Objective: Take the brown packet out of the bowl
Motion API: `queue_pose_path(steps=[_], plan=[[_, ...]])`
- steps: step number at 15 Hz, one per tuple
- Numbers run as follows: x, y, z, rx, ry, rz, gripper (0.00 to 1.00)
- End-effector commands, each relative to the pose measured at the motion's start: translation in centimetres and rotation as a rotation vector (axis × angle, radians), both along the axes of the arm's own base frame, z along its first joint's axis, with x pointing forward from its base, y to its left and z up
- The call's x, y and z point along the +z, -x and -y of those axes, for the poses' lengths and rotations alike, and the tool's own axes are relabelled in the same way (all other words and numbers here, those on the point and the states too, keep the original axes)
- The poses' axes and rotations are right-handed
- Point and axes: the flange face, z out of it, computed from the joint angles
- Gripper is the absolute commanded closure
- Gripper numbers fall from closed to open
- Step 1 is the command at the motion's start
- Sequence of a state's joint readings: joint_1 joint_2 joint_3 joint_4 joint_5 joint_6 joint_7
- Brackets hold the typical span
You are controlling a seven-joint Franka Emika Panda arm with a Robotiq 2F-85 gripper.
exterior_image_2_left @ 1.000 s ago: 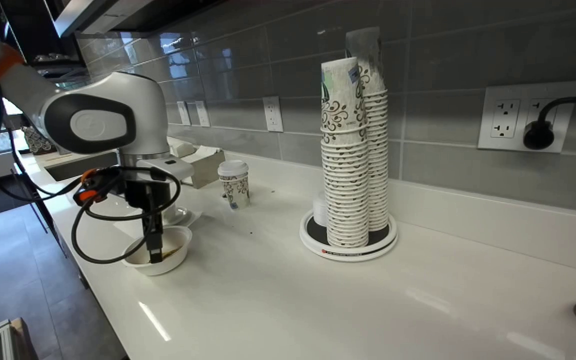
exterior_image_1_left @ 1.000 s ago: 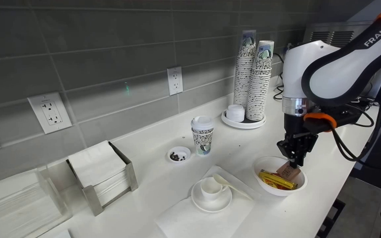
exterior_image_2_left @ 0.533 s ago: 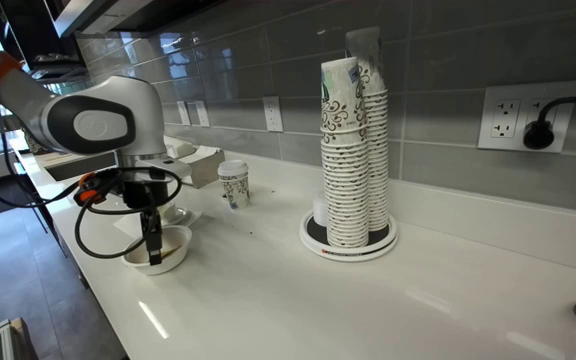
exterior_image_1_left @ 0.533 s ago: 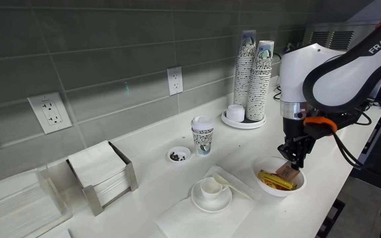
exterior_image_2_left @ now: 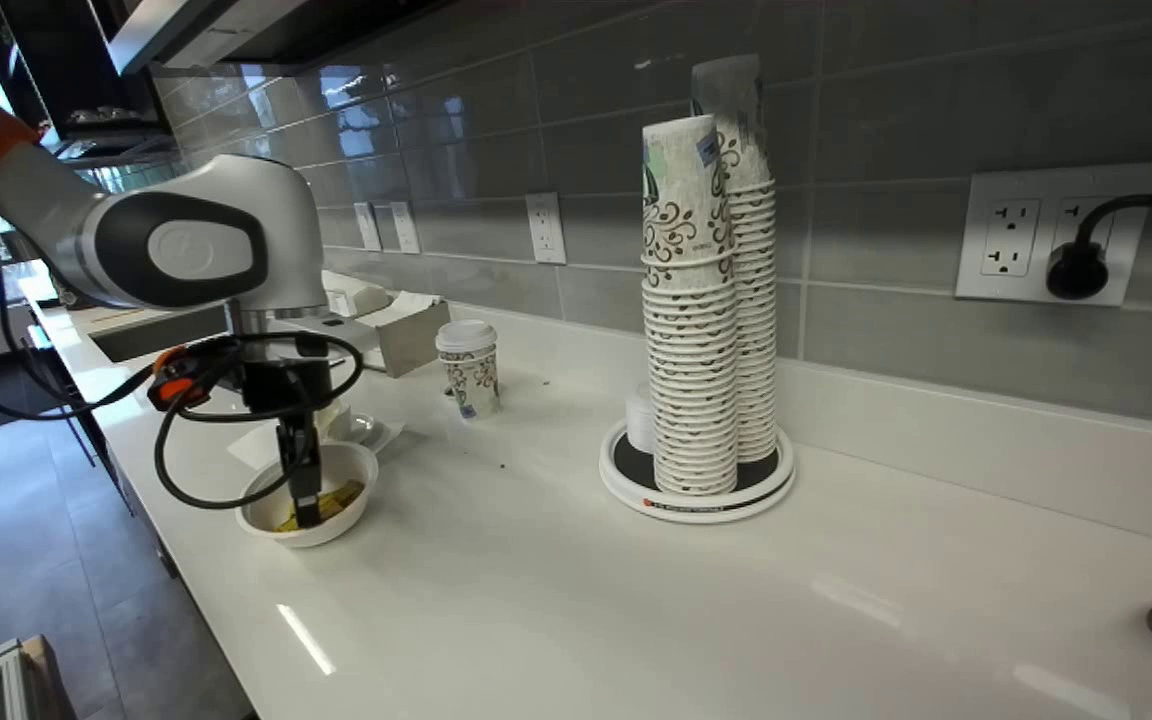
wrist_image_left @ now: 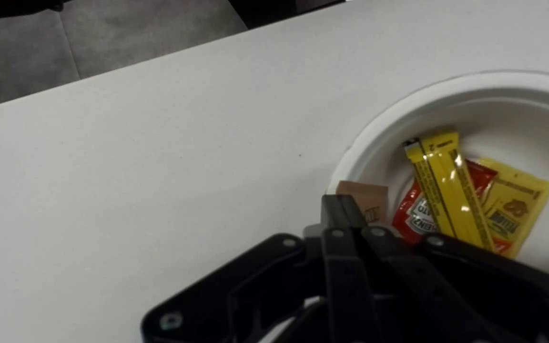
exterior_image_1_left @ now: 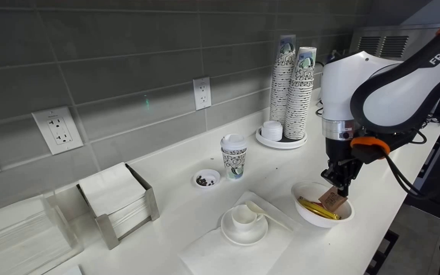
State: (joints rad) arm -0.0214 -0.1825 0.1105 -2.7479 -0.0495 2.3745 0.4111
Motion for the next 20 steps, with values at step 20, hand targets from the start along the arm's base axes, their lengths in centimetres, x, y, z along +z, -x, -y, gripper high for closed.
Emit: queue_pose_path(steps=[20], plan=[[8.3,-1.1,6.0,-0.39,-0.22,0.232,1.0]])
